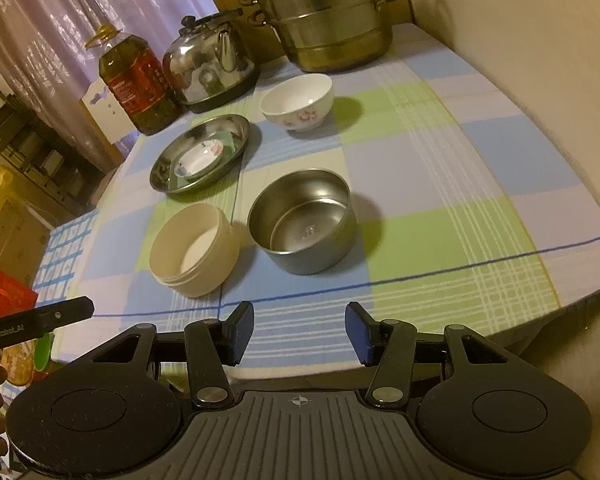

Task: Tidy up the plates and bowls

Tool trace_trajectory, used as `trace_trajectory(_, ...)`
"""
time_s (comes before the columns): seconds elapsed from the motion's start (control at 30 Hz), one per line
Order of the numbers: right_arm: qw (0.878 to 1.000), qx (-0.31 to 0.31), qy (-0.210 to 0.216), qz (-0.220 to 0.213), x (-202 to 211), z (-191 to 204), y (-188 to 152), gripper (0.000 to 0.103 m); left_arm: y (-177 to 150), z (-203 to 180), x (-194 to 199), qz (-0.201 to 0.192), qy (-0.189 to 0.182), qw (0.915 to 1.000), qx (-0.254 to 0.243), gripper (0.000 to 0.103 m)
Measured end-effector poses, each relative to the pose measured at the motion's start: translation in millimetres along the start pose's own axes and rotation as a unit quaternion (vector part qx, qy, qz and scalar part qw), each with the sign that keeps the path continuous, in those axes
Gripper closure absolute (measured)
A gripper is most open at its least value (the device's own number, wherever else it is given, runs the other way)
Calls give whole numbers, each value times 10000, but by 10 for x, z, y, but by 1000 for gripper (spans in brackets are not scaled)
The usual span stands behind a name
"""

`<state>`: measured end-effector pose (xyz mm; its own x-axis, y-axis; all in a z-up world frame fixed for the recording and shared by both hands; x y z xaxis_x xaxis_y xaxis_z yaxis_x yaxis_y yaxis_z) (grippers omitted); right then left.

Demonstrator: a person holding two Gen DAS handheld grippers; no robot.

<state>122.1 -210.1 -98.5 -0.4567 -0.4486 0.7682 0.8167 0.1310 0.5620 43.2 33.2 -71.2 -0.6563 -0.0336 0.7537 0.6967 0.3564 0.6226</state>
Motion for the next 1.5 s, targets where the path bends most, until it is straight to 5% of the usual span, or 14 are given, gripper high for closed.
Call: trace_trajectory(1.5,9983,182,73,549,-668,628,173,52,237,694,-568,569,-41,9976,396,54)
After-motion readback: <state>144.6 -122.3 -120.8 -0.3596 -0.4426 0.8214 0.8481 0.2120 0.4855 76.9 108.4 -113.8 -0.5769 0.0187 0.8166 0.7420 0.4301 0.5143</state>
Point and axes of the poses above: each gripper's, at about its wrist camera, not at the fingertips, and x roughly against the way its jaws point, z to its left, y to its top, the point moved 5 cm from there along -x, roughly the way its jaws point, and after that the axes turned 6 degrees about -y, right-handed, at the moved point
